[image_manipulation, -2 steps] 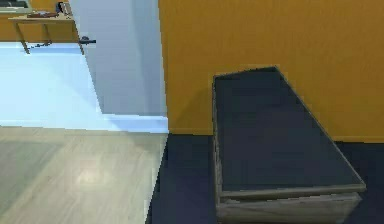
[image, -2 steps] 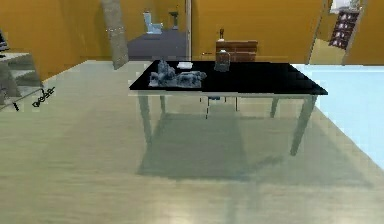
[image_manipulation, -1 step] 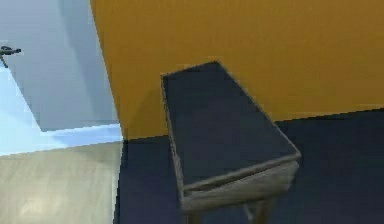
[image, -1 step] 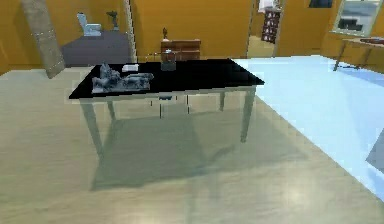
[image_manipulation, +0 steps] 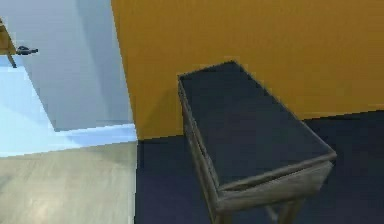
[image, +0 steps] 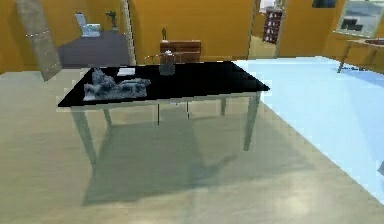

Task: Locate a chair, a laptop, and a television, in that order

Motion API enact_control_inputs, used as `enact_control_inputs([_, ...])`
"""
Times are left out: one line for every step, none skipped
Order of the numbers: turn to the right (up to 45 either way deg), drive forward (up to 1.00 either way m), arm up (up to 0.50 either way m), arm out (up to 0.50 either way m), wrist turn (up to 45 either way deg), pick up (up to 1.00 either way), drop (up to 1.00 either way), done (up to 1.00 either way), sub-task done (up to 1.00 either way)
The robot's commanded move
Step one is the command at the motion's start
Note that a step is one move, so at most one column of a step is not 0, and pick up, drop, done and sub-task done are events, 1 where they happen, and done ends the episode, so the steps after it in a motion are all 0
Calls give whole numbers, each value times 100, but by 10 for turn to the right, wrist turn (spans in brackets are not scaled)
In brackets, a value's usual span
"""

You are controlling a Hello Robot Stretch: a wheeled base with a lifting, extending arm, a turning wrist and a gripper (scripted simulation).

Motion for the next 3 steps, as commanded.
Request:
enact_control_inputs([300, 0, 0, 0, 0, 0, 0, 0, 0])
enact_control_inputs([0, 50, 0, 0, 0, 0, 0, 0, 0])
enact_control_inputs([30, 0, 0, 0, 0, 0, 0, 0, 0])
